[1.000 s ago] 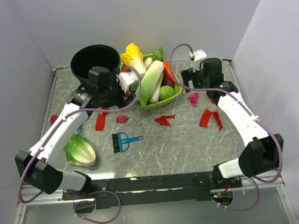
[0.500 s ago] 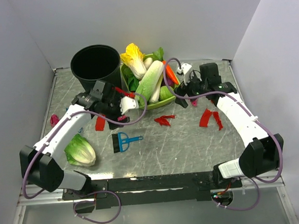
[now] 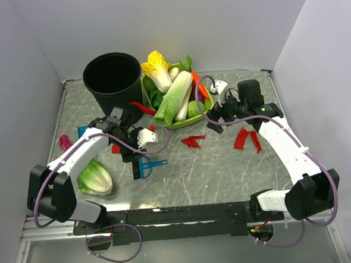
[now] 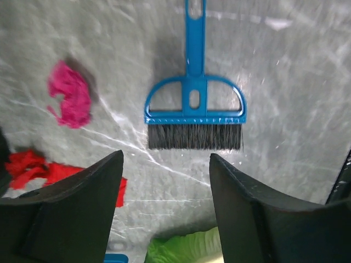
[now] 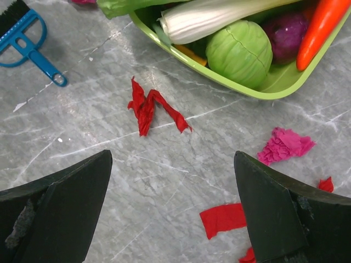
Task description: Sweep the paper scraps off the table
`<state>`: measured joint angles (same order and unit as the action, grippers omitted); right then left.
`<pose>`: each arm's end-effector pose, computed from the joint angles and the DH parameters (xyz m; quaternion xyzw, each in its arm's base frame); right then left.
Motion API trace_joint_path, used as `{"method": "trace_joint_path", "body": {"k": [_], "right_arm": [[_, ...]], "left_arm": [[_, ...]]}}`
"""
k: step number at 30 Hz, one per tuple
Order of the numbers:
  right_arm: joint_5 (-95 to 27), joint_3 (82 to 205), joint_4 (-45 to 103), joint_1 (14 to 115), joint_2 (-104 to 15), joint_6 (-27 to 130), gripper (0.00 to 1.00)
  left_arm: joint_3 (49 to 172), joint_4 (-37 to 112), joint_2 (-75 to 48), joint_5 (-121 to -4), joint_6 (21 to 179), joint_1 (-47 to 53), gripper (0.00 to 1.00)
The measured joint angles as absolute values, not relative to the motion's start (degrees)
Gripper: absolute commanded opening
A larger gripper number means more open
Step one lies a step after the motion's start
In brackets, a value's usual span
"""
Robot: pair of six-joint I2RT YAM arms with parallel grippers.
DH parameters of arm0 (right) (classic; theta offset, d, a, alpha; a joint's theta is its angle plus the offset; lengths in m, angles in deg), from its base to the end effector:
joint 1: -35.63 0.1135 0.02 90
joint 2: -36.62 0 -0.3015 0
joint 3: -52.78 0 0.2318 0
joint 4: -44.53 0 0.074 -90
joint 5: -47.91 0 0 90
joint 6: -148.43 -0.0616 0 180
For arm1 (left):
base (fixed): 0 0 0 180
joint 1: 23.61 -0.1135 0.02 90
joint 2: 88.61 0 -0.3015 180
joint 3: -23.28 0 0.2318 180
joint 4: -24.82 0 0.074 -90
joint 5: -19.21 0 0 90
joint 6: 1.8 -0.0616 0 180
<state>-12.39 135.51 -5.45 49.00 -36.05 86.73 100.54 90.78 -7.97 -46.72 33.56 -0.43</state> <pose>0.2422 0.0889 0.3600 -0.4129 0.7799 0.1771 0.4358 0.2184 -0.1208 0.2755 0.6334 0.7252 -0.1499 0.2244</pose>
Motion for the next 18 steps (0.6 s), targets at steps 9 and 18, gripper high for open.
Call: {"method": "trace_joint_path", "body": {"k": [9, 18], "right_arm": [[-12.46, 135.51, -4.84, 49.0, -36.05, 84.1, 1.0], [-12.46, 134.04, -4.46, 49.0, -36.07, 83.29, 1.0]], "left_arm": [[91.15, 87.39, -6.9, -50.32, 31.6, -0.45, 0.67], [85.88, 78.17, -6.92, -53.86, 33.91, -0.45, 0.63]]}}
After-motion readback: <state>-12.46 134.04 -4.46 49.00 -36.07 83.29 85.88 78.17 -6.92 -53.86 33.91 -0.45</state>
